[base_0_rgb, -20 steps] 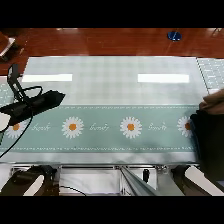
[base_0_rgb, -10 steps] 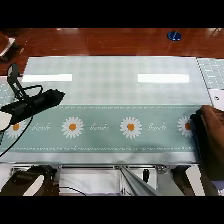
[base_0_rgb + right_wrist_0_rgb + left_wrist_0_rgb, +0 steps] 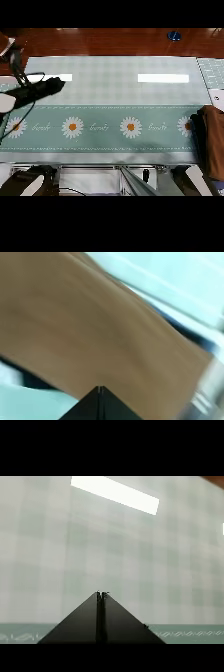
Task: Fold the shirts.
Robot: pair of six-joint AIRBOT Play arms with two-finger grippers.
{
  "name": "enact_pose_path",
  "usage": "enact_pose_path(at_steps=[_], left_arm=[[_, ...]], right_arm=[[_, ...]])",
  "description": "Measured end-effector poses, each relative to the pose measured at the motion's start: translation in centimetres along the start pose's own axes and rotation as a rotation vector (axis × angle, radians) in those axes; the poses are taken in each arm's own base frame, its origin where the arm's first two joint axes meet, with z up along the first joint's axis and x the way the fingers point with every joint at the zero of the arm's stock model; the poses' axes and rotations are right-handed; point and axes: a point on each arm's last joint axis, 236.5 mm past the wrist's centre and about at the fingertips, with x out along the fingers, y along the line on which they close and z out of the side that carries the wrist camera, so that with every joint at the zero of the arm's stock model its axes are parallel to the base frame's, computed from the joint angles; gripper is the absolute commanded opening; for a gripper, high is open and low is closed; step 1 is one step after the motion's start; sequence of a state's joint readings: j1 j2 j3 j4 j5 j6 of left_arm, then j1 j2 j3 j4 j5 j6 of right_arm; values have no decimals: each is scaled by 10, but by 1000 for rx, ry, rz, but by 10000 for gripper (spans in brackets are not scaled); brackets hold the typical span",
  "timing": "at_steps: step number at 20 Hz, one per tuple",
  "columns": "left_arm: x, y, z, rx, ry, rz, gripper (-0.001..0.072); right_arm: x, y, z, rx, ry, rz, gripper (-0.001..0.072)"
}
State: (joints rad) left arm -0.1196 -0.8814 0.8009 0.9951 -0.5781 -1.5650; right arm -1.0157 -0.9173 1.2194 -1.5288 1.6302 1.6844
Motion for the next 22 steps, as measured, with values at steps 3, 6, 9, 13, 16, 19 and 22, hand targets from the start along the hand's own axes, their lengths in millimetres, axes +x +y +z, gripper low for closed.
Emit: enact_pose_path(at_steps=[3,6,9,13,16,19,22], left_arm=[[-19,-49,72,96,-118,-76,26],[-39,-100,115,182,-176,-156,26],[-26,-121,84,308,-57,-171,26],[29,-64,14,380,172,-3,27],[48,-29,-5,373,253,83,27],[54,-8,-9,364,280,132,27],[56,-1,-12,363,293,150,27]], right_arm=[[-41,126,56,-198,-181,352,20],[-83,268,39,-530,-304,624,20],[-54,354,-34,-841,-274,617,20],[50,375,-108,-1024,-123,413,20],[93,364,-133,-1075,-47,309,20],[103,355,-140,-1098,-26,266,20],[105,351,-143,-1105,-18,248,20]])
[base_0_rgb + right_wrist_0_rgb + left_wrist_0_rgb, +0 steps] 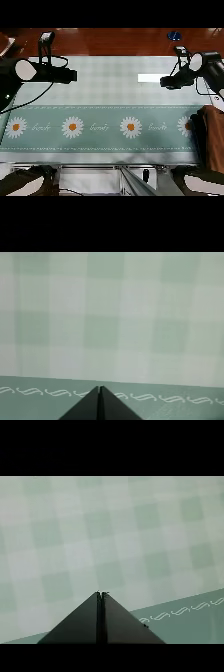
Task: Fold the shirts.
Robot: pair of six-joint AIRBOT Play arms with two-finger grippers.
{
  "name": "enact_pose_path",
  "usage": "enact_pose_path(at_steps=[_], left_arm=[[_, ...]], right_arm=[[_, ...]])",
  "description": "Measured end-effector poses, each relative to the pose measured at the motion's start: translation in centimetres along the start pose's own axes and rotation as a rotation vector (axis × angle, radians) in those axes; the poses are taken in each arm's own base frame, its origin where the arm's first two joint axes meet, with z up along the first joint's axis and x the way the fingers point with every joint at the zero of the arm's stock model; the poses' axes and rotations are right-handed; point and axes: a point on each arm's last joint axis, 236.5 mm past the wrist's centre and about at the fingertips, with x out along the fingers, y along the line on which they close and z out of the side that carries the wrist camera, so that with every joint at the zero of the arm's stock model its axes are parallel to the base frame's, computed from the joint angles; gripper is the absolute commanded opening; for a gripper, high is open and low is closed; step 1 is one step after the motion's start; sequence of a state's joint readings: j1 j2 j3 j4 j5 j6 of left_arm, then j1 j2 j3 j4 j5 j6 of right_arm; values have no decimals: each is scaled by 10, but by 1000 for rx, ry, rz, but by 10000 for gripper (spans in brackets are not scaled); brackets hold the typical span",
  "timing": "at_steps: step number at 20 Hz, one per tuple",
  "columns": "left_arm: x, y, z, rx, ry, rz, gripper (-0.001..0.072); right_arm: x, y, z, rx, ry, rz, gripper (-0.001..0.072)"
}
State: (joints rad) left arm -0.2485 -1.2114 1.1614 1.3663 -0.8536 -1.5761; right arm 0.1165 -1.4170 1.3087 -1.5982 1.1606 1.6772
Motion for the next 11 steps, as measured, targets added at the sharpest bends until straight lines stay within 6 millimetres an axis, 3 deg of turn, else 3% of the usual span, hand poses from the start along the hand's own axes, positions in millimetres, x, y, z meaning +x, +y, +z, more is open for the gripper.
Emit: enact_pose_path(at_steps=[11], left_arm=[[3,4,-2,-3,10,11,27]], right_arm=[[1,0,-3,-2,9,-8,20]])
